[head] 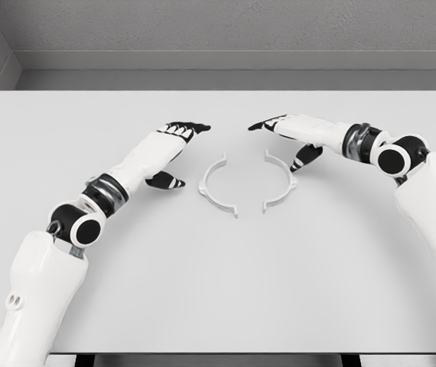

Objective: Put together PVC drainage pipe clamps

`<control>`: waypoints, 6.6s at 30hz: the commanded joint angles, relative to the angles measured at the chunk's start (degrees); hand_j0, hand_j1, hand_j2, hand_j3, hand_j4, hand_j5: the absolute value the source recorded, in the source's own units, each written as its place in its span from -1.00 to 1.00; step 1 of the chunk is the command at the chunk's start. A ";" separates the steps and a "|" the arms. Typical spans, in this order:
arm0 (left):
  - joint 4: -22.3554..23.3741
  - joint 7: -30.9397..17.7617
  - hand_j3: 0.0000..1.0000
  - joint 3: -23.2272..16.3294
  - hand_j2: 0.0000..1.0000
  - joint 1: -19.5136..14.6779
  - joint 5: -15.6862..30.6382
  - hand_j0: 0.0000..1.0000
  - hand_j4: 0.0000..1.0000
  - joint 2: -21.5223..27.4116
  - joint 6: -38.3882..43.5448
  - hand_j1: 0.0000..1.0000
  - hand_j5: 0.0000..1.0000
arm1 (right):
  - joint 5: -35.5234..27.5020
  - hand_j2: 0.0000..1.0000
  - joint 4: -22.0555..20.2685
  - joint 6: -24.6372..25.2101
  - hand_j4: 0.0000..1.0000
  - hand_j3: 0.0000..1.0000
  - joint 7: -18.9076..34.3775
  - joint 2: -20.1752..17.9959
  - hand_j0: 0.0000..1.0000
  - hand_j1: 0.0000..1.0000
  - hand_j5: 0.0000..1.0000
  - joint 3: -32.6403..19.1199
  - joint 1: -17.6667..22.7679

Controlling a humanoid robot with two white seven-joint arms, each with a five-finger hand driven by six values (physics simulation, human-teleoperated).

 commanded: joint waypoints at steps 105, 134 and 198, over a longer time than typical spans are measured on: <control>-0.66 -0.23 1.00 0.69 1.00 -1.14 0.37 1.00 1.00 1.90 -1.61 1.00 1.00 | -5.66 1.00 -16.55 3.32 1.00 1.00 -3.47 -6.19 1.00 1.00 1.00 -4.23 13.18; -1.01 -0.23 1.00 -0.01 1.00 -0.53 0.19 1.00 1.00 1.37 -1.35 1.00 1.00 | -5.48 1.00 -10.66 3.32 1.00 1.00 -3.65 -4.26 1.00 1.00 1.00 -4.49 10.28; 11.99 -0.14 1.00 -2.03 1.00 -10.37 0.10 1.00 1.00 -3.63 -0.64 1.00 1.00 | -5.22 1.00 -15.14 1.65 1.00 1.00 -3.65 -8.30 1.00 1.00 1.00 -5.28 11.16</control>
